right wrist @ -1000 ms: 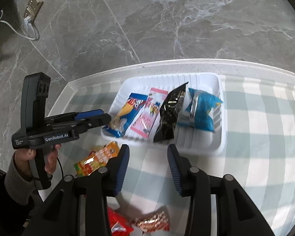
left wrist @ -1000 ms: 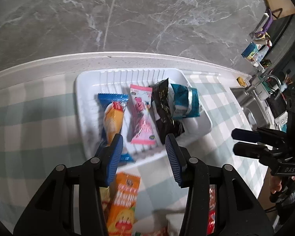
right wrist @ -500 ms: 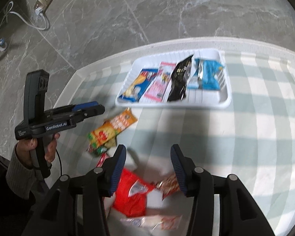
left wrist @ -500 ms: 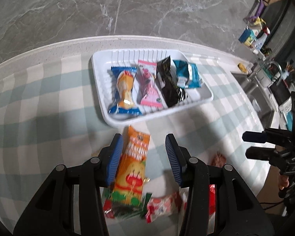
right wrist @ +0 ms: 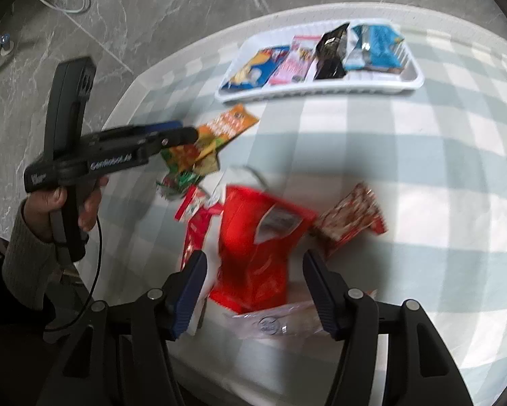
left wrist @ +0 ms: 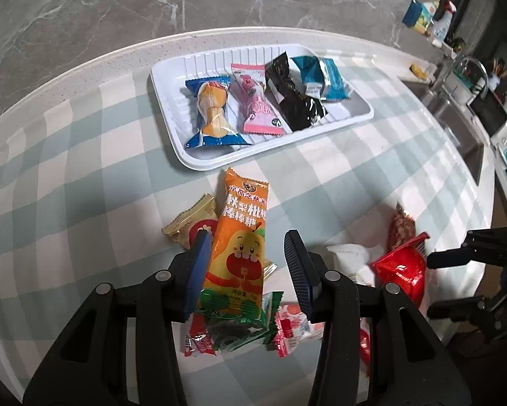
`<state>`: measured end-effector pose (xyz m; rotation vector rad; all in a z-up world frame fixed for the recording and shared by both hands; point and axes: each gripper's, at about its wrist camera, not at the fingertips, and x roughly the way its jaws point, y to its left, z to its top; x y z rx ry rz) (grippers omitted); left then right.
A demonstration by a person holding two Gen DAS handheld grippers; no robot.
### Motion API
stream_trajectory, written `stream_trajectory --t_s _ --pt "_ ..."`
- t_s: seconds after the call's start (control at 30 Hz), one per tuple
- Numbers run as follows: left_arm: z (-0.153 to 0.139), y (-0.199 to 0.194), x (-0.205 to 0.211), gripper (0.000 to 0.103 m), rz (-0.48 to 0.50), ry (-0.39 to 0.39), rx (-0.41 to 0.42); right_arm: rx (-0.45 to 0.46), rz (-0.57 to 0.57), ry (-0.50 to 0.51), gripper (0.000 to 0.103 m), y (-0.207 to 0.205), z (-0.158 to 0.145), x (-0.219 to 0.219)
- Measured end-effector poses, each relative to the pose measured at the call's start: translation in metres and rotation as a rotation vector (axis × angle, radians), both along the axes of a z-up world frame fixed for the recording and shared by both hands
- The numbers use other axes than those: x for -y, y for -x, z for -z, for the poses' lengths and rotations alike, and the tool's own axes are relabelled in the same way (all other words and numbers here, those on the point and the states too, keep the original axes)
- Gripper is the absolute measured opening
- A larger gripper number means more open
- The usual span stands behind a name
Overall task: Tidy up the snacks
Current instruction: 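Grasp the orange candy stick packet with the left tool while the right tool grasps the red bag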
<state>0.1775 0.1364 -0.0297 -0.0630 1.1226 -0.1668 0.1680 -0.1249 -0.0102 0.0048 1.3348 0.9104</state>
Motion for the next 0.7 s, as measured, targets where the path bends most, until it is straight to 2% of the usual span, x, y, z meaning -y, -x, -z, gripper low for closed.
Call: stream_trajectory --t_s 0.3,0.7 --pt "0.012 -0.006 0.014 0.043 0.079 -0.104 -0.014 -0.02 0.013 0.028 0.062 0.005 0.012 -0.009" --pt "0.037 -0.012 0.042 0.043 0.21 -0.325 -0.008 -0.052 0.014 0.028 0.059 -0.001 0.024 -0.017"
